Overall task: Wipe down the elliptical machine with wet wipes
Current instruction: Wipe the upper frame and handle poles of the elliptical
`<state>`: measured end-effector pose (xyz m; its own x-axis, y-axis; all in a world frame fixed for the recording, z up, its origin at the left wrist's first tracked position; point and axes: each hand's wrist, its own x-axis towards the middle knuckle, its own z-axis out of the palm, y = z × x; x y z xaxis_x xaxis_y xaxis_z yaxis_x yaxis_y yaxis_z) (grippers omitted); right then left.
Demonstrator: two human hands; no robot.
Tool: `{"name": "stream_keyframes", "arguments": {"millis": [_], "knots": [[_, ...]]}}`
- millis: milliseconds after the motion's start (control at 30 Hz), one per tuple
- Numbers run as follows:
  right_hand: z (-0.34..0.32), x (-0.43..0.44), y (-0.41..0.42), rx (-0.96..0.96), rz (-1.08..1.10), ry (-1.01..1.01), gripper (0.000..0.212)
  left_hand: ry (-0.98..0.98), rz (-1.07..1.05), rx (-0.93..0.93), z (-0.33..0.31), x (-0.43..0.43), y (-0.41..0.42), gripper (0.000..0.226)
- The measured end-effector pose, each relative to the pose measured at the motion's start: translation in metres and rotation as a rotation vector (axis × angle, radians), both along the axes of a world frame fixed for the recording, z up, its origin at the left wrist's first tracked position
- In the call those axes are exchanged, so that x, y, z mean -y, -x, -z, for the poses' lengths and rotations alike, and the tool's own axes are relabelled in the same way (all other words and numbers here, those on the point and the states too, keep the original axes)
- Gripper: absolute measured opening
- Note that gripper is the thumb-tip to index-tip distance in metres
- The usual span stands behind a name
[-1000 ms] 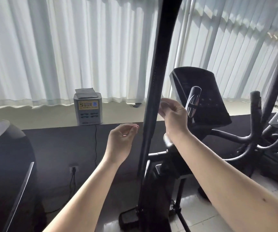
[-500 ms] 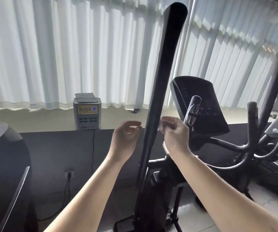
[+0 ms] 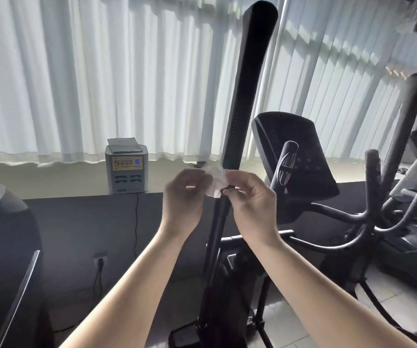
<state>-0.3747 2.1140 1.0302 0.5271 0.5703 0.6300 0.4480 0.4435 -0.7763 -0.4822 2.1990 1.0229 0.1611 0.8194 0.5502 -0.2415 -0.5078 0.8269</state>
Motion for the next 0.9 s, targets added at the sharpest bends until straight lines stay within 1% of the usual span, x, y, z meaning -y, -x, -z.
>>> {"name": "stream_keyframes", "arguments": {"millis": [100,167,233,267,333,400,500,567,633,700,733,800,833,900], "knots": [[-0.003,-0.002,-0.011,-0.075,0.063,-0.033,0.036,0.008,-0.089,0.041,-0.009,-0.012,-0.004,0.011],[-0.004,-0.005,-0.018,-0.116,0.079,-0.018,0.034,-0.018,-0.044,0.04,-0.017,-0.012,-0.011,0.017],[0.0,-0.007,-0.022,-0.152,0.089,0.01,0.036,-0.051,0.062,-0.013,-0.02,-0.009,-0.019,0.026],[0.003,-0.008,-0.024,-0.168,0.092,0.023,0.038,-0.071,0.08,-0.04,-0.018,-0.007,-0.023,0.024],[0.011,-0.009,-0.026,-0.184,0.098,0.054,0.039,-0.081,0.05,-0.056,-0.013,-0.009,-0.028,0.019],[0.019,-0.01,-0.027,-0.199,0.09,0.069,0.037,-0.058,0.035,-0.076,-0.008,-0.01,-0.027,0.025],[0.03,-0.012,-0.03,-0.214,0.089,0.094,0.038,-0.044,0.018,-0.223,0.013,-0.013,-0.024,0.023],[0.036,-0.011,-0.03,-0.219,0.091,0.111,0.039,-0.003,0.022,-0.366,0.035,-0.021,-0.021,0.025],[0.04,-0.011,-0.028,-0.237,0.088,0.128,0.039,0.043,0.048,-0.453,0.047,-0.027,-0.016,0.021],[0.041,-0.01,-0.026,-0.251,0.072,0.139,0.04,0.021,0.068,-0.411,0.041,-0.028,-0.013,0.01],[0.041,-0.01,-0.026,-0.253,0.067,0.139,0.041,-0.002,0.084,-0.358,0.032,-0.025,-0.013,0.01],[0.04,-0.012,-0.029,-0.259,0.073,0.142,0.043,-0.048,0.129,-0.264,0.014,-0.019,-0.016,0.03],[0.04,-0.014,-0.031,-0.263,0.08,0.145,0.043,-0.09,0.136,-0.254,0.009,-0.017,-0.017,0.035],[0.04,-0.016,-0.033,-0.266,0.086,0.153,0.042,-0.17,0.104,-0.298,0.009,-0.015,-0.021,0.035]]}}
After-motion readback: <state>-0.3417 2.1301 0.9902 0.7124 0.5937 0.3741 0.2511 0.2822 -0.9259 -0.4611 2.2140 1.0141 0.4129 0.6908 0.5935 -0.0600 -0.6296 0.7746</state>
